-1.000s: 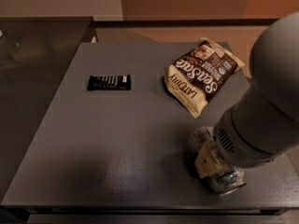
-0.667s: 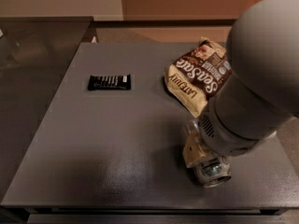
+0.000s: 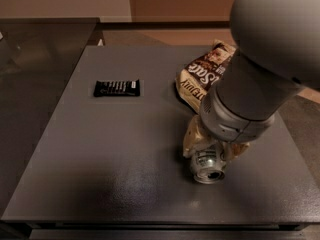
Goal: Place 7up can upright
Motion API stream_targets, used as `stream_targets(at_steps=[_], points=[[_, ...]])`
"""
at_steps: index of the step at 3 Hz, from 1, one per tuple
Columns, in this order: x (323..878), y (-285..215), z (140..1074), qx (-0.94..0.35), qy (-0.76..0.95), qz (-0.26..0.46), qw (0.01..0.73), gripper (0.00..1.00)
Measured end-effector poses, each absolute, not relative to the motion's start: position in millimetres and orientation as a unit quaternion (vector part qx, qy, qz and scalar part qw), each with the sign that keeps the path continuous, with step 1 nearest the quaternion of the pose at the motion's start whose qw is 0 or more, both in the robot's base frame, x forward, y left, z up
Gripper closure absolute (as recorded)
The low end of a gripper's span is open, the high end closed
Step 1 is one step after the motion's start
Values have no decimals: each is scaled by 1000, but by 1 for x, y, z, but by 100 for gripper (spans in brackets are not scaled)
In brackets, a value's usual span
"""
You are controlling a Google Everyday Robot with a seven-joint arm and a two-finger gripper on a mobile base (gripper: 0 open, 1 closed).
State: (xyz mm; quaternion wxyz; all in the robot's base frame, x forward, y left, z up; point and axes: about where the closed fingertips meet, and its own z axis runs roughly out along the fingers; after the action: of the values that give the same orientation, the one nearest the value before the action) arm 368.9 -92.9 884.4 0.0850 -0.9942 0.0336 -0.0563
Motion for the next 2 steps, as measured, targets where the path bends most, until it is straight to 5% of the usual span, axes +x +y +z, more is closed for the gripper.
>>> stream_targets(at_steps=[2], points=[[381,-79,893,-968,165,-37,183,100]])
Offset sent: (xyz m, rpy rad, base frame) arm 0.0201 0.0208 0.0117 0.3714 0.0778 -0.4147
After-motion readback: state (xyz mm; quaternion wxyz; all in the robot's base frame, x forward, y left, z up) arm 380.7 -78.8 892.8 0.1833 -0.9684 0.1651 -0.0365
